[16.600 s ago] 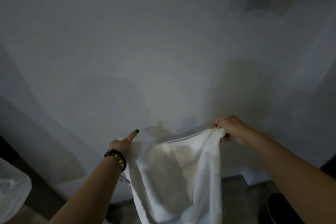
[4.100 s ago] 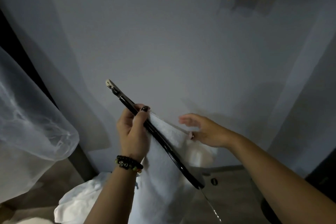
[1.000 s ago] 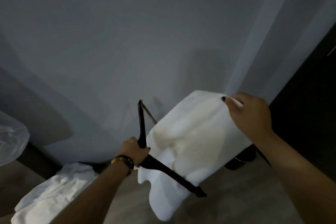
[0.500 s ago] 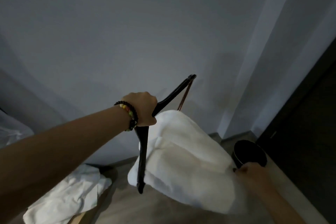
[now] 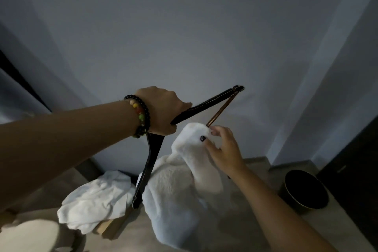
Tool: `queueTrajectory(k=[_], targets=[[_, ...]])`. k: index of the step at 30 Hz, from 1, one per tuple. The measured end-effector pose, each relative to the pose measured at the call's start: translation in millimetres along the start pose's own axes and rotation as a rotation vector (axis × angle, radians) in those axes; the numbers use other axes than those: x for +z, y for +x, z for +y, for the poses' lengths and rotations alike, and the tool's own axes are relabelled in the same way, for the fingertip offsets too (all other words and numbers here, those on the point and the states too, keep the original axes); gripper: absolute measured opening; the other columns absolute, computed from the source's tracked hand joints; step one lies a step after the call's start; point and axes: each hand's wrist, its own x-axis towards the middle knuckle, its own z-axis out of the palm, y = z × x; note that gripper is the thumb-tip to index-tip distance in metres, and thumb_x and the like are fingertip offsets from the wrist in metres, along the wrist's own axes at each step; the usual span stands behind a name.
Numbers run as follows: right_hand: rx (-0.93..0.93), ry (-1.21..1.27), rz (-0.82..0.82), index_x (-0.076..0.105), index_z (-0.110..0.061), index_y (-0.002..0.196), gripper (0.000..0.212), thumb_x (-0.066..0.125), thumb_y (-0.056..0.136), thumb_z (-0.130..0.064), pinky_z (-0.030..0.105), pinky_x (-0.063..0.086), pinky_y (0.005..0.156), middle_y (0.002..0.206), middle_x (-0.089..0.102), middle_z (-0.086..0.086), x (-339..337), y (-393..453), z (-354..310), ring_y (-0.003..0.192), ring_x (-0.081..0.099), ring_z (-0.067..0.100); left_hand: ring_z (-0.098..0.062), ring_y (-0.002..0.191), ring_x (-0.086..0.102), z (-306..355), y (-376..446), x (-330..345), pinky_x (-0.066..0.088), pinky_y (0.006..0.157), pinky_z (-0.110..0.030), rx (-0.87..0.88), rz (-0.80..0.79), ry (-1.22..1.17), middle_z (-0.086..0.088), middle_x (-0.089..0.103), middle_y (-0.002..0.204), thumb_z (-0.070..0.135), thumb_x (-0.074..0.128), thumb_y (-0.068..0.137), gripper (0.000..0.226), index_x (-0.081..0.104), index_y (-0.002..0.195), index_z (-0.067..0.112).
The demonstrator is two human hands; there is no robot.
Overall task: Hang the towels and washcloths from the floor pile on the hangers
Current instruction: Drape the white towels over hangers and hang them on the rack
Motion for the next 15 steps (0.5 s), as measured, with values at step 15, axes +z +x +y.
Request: queueTrajectory(k=[15], targets=[[-0.235,-0.037,0.202,0.032,-0.024,0.066,0.038,0.056,0.094,-0.021,0.03,0.032,0.052,0.057,0.036,-0.005,-22.7,32.6,-43.4,0.052,0.035,0.007,-0.02,0.089,0.059,-37.1,-55.6,47.3,0.053,0.075,-0.032,-0.142,-0.113,-0.108,0.002,0.062,0.104,0.051,0.047,0.089,0.068,0.016,0.149,0.045]])
